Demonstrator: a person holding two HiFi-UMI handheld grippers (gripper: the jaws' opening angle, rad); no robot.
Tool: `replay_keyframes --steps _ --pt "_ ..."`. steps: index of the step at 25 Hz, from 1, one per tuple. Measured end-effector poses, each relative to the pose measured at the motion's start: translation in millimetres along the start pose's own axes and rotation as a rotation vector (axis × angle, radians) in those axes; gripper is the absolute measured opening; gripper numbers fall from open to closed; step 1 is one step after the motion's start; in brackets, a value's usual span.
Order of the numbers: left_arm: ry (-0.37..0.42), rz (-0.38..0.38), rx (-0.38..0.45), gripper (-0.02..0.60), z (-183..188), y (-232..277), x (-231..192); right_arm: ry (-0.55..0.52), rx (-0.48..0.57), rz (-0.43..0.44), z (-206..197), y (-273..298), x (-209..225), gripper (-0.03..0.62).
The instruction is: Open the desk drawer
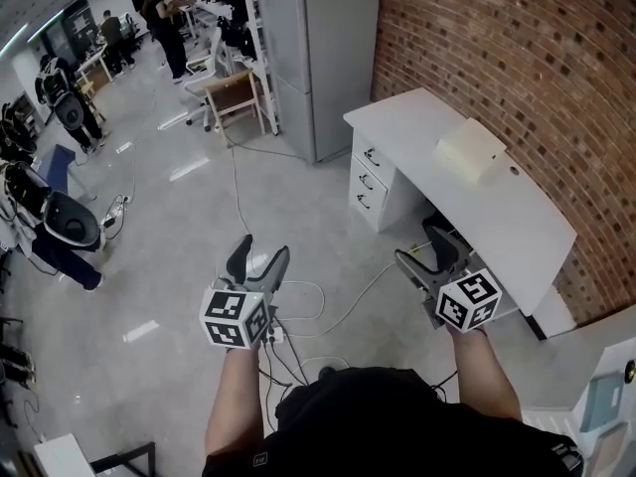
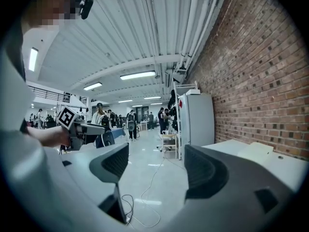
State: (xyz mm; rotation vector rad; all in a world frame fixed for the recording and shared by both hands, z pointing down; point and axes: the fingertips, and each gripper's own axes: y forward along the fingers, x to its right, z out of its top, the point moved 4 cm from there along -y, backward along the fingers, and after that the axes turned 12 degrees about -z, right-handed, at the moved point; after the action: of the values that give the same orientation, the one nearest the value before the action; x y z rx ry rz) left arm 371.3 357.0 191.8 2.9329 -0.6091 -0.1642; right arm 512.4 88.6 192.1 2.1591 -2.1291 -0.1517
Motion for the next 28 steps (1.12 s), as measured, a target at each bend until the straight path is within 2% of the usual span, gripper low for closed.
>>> replay_keyframes --steps 7,15,22,28 --pt "-0.033 0.007 0.017 0.298 -13.9 -28.0 -24.6 -0.012 -0.032 0.048 -9.3 14.3 -43.0 0.324" --pt "-0.074 0.043 0.008 0.298 -26.2 -34.3 -52.8 0.001 -0.068 0.099 -17.3 53.4 -51.9 0.324" --pt "-0.108 0.066 -0.041 0.298 -35.7 -11.1 -95.7 0.037 -0.095 0.189 -29.1 123.6 -55.9 0.324" --pt "-0.126 0.033 -0.115 0.298 -36.9 53.3 -137.5 0.096 -0.132 0.2 -43.4 193.1 -24.1 0.323"
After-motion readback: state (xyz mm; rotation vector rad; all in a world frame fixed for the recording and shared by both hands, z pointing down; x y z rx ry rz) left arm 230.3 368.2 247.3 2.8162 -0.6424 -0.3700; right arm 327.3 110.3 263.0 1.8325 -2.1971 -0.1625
